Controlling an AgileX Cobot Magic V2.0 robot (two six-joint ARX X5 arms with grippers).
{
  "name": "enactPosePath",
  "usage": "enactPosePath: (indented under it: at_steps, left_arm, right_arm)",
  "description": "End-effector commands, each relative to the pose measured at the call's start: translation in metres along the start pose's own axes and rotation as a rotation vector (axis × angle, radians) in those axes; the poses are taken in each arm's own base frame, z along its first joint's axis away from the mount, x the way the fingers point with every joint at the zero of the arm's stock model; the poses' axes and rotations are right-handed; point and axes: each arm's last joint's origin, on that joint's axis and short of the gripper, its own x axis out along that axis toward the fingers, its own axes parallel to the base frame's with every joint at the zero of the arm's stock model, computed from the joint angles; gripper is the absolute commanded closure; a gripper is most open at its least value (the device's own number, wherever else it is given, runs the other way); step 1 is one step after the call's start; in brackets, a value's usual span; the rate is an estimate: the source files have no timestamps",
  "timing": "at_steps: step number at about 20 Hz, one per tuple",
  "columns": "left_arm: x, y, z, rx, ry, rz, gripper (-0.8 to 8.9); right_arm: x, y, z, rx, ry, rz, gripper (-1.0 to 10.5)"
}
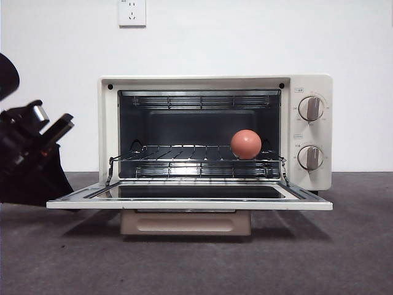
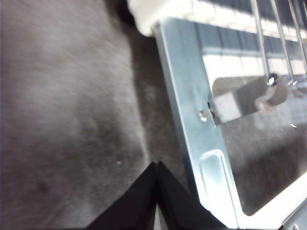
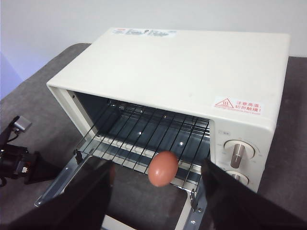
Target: Eggoven
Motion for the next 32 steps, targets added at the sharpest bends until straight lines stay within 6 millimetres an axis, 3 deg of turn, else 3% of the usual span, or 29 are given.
enactPosePath:
  at_steps: [1, 16, 32]
  left_arm:
    - [0.010, 0.003, -0.003, -0.015, 0.033, -0.022, 8.08]
    - [0.010, -0.003, 0.004, -0.036, 0.021, -0.308, 8.08]
    - [-0.018, 0.001, 0.050, -0.094, -0.278, -0.449, 8.08]
  right_arm:
    - [0.000, 0.002, 0.003, -0.013, -0.010, 0.008, 6.5]
    - [0.000, 0.002, 0.003, -0.013, -0.012, 0.000, 6.5]
    - [0.000, 0.001, 0.003, -0.013, -0.016, -0.017, 6.5]
